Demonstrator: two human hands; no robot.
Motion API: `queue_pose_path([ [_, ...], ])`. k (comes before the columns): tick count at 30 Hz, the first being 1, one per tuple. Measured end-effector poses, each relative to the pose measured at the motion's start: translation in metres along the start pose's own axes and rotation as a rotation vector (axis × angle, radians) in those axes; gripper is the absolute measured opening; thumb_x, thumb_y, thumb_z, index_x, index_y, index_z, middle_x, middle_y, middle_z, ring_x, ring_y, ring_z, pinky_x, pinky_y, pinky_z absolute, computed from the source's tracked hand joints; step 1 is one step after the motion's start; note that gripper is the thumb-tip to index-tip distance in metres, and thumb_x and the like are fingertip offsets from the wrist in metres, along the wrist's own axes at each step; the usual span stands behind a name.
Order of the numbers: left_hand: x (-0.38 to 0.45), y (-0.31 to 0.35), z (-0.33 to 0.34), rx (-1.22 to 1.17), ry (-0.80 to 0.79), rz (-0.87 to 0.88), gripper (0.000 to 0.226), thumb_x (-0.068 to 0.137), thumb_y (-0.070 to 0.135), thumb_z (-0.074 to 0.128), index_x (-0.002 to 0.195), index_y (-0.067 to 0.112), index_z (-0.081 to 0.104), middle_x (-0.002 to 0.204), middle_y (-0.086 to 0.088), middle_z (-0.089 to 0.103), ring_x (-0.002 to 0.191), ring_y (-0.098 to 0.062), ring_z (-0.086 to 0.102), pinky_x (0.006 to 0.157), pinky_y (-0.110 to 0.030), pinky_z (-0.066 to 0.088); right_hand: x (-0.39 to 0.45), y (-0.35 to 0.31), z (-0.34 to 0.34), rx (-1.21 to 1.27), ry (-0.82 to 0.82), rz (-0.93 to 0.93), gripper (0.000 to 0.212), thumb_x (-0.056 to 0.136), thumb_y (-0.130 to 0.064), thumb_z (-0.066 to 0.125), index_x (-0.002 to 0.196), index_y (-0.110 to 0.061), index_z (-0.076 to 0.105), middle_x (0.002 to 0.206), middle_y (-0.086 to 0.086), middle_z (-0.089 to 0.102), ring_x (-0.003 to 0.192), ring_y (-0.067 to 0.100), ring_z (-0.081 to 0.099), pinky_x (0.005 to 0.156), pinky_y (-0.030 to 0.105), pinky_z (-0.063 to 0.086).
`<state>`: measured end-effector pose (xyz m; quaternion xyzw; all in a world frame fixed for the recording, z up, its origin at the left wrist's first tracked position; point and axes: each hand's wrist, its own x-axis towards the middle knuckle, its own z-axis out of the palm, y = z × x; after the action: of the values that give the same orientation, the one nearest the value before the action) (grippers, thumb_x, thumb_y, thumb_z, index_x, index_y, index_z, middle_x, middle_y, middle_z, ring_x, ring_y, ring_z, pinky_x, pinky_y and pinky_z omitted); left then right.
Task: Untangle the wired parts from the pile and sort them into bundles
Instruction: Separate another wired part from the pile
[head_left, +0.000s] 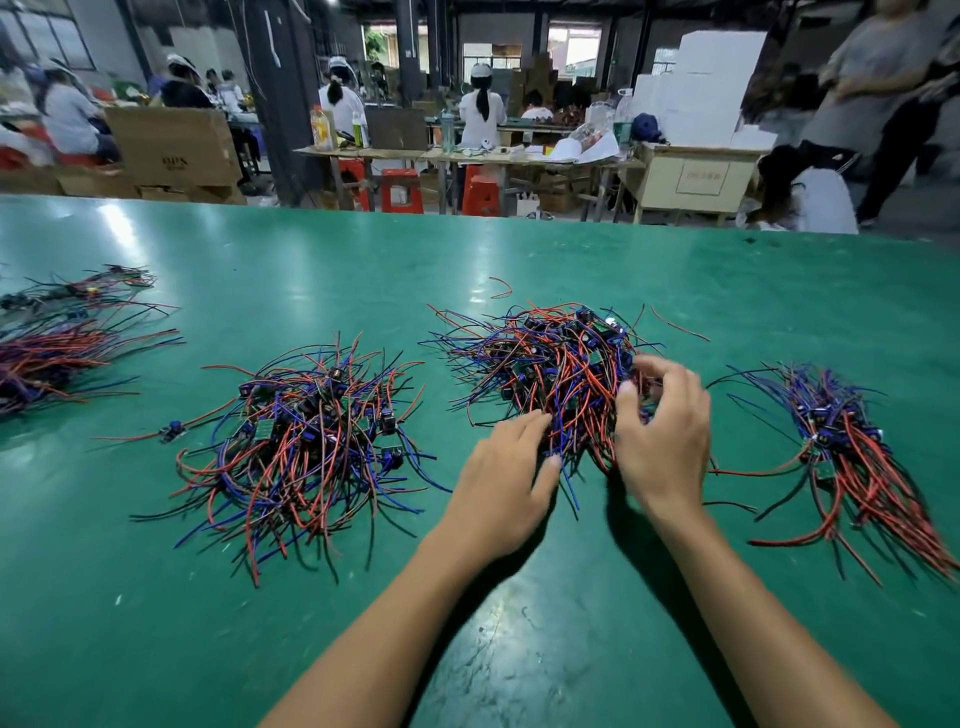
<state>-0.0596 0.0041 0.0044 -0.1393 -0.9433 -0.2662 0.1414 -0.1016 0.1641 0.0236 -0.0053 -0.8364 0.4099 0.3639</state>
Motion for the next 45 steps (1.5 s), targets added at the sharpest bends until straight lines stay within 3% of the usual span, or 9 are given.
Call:
queue_pose_path([
  [4, 0.001, -0.003, 0.002, -0.071, 0.066, 0.011, 0.044, 0.102, 0.030, 0.052, 0.143, 0.015, 0.050, 0.147, 0.001, 0.049, 0.135, -0.017, 0.041, 0.114, -0.034, 0.032, 0.069, -0.003, 0.019, -0.173, -0.206, -0.015, 0.037, 0.103, -0.020, 0.047, 0.138, -0.009, 0.053, 0.140, 0.012, 0.056, 0.129, 0.029, 0.047, 0.108, 0.039, 0.035],
  [8, 0.002, -0.003, 0.001, -0.183, 0.216, -0.023, 0.030, 0.097, 0.029, 0.062, 0.125, 0.017, 0.063, 0.129, 0.001, 0.052, 0.123, -0.016, 0.046, 0.106, -0.033, 0.039, 0.106, -0.004, 0.033, -0.499, -0.533, -0.011, 0.038, 0.105, -0.031, 0.046, 0.134, -0.009, 0.057, 0.136, 0.021, 0.054, 0.130, 0.038, 0.045, 0.099, 0.045, 0.043],
  [12, 0.004, -0.003, -0.001, -0.228, 0.343, -0.077, 0.018, 0.097, 0.024, 0.061, 0.114, 0.022, 0.065, 0.119, 0.005, 0.051, 0.113, -0.012, 0.045, 0.097, -0.029, 0.040, 0.110, -0.001, 0.027, -0.466, -0.423, -0.012, 0.019, 0.097, -0.030, 0.063, 0.112, -0.025, 0.074, 0.117, 0.008, 0.071, 0.117, 0.033, 0.059, 0.077, 0.034, 0.043],
  [16, 0.005, -0.003, 0.000, -0.256, 0.351, -0.109, 0.016, 0.095, 0.018, 0.061, 0.109, 0.023, 0.066, 0.115, 0.006, 0.052, 0.110, -0.011, 0.046, 0.095, -0.029, 0.042, 0.106, 0.004, 0.023, -0.560, -0.518, 0.048, 0.030, 0.096, -0.040, 0.062, 0.116, -0.020, 0.074, 0.123, 0.015, 0.066, 0.121, 0.036, 0.055, 0.087, 0.039, 0.049],
  [23, 0.005, 0.000, -0.003, -0.328, 0.387, -0.139, 0.018, 0.094, 0.012, 0.060, 0.102, 0.025, 0.069, 0.110, 0.008, 0.056, 0.107, -0.012, 0.050, 0.094, -0.032, 0.044, 0.082, -0.003, 0.009, -0.305, -0.267, 0.025, 0.027, 0.096, -0.042, 0.061, 0.099, -0.022, 0.079, 0.108, 0.013, 0.069, 0.110, 0.033, 0.058, 0.086, 0.037, 0.048],
  [29, 0.009, 0.007, -0.013, -0.713, 0.361, -0.210, 0.020, 0.101, 0.015, 0.054, 0.102, 0.021, 0.072, 0.087, -0.001, 0.075, 0.071, -0.012, 0.065, 0.063, -0.028, 0.052, 0.019, -0.022, -0.010, 0.060, -0.009, 0.011, 0.024, 0.103, -0.037, 0.054, 0.093, -0.021, 0.069, 0.073, -0.006, 0.067, 0.069, 0.016, 0.059, 0.064, 0.031, 0.038],
  [32, 0.013, 0.013, -0.019, -1.162, 0.184, -0.349, 0.030, 0.108, 0.024, 0.041, 0.118, 0.013, 0.067, 0.097, -0.004, 0.077, 0.070, -0.008, 0.066, 0.060, -0.022, 0.052, -0.021, -0.027, -0.013, 0.350, -0.107, 0.078, 0.021, 0.105, -0.031, 0.052, 0.089, -0.021, 0.061, 0.054, -0.005, 0.059, 0.050, 0.008, 0.052, 0.057, 0.026, 0.043],
  [35, 0.014, 0.014, -0.026, -1.455, 0.126, -0.364, 0.032, 0.107, 0.031, 0.040, 0.127, 0.015, 0.059, 0.109, -0.004, 0.076, 0.080, -0.012, 0.071, 0.068, -0.020, 0.054, -0.051, -0.022, -0.012, 0.389, -0.251, 0.124, 0.022, 0.106, -0.031, 0.050, 0.089, -0.023, 0.060, 0.051, 0.002, 0.060, 0.045, 0.009, 0.051, 0.054, 0.026, 0.040],
  [45, 0.007, 0.002, -0.034, -1.321, 0.232, -0.301, 0.017, 0.095, 0.019, 0.065, 0.109, 0.016, 0.074, 0.094, -0.009, 0.076, 0.076, -0.013, 0.064, 0.077, -0.024, 0.056, -0.070, -0.023, -0.017, 0.362, -0.503, 0.102, 0.022, 0.099, -0.029, 0.062, 0.081, -0.027, 0.074, 0.056, -0.003, 0.066, 0.050, 0.009, 0.062, 0.055, 0.029, 0.047],
])
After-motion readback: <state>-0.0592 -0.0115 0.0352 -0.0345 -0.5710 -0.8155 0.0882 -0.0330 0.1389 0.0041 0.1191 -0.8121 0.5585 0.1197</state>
